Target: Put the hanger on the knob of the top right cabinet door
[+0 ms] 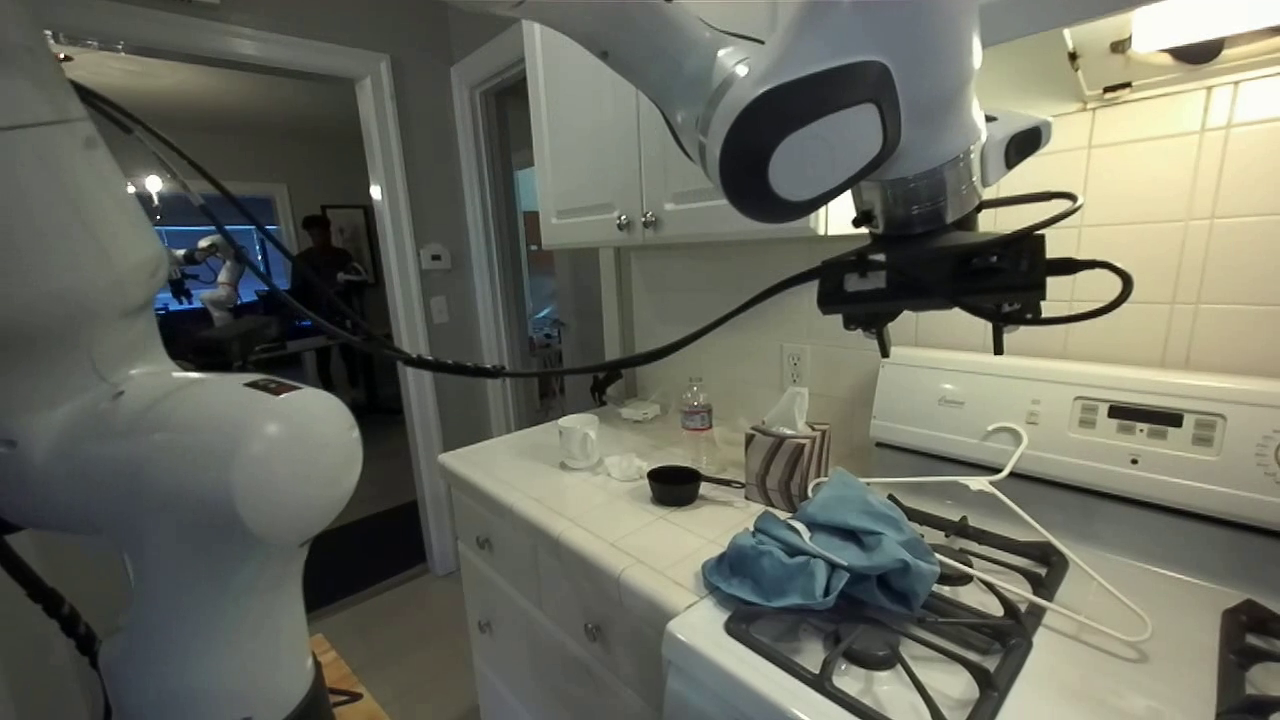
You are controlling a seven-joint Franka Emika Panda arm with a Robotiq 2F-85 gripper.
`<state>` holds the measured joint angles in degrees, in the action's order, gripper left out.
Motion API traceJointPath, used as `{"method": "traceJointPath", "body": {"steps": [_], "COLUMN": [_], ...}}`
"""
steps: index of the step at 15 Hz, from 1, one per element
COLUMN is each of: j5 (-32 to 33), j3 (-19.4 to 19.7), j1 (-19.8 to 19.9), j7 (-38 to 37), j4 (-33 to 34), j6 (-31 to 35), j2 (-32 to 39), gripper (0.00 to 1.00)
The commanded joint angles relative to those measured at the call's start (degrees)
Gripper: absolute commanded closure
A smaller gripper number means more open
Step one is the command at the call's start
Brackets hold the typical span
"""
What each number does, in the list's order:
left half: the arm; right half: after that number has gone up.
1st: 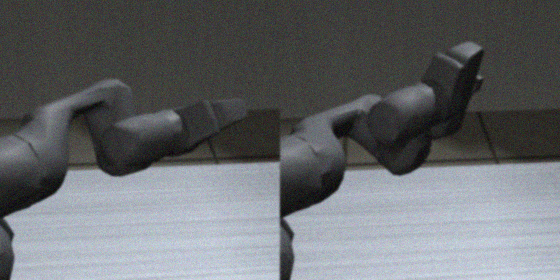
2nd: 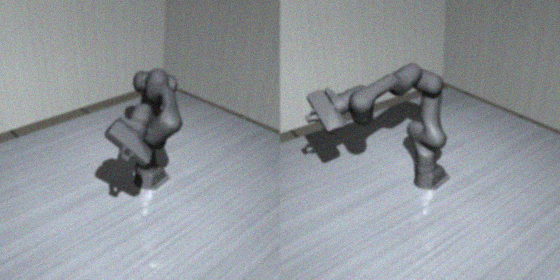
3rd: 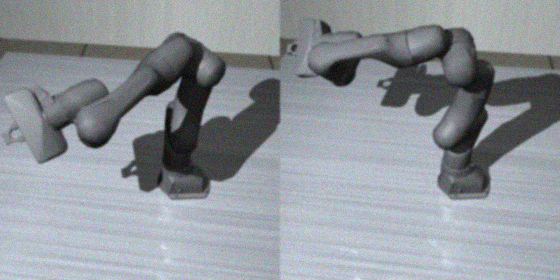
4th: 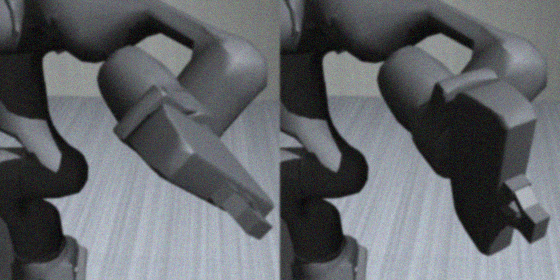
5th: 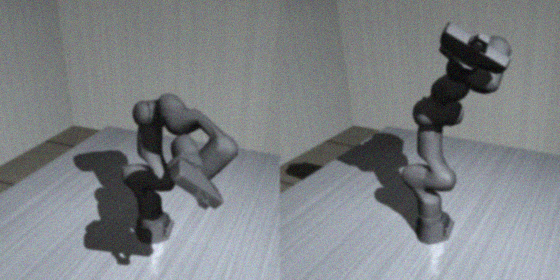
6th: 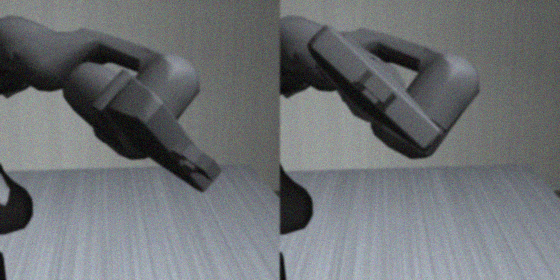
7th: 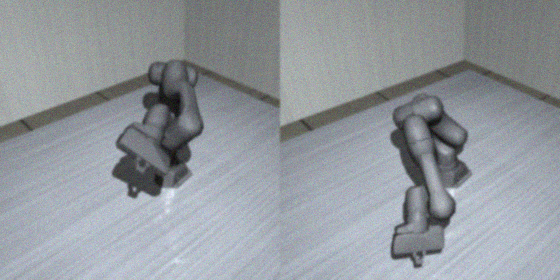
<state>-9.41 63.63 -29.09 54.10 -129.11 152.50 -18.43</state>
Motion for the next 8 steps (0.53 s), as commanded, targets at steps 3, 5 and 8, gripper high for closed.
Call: {"method": "traceJointPath", "body": {"steps": [3,5,8], "j5": [0.0,0.0,-2.9], "j3": [-0.7,-0.7,3.0], "j1": [0.7,1.0,-2.2], "j7": [-0.1,-0.1,1.1], "j4": [-0.2,-0.3,-0.4], "j6": [0.0,0.0,0.9], "j2": [0.1,0.1,1.9], "gripper": [0.0,0.0,0.0]}}
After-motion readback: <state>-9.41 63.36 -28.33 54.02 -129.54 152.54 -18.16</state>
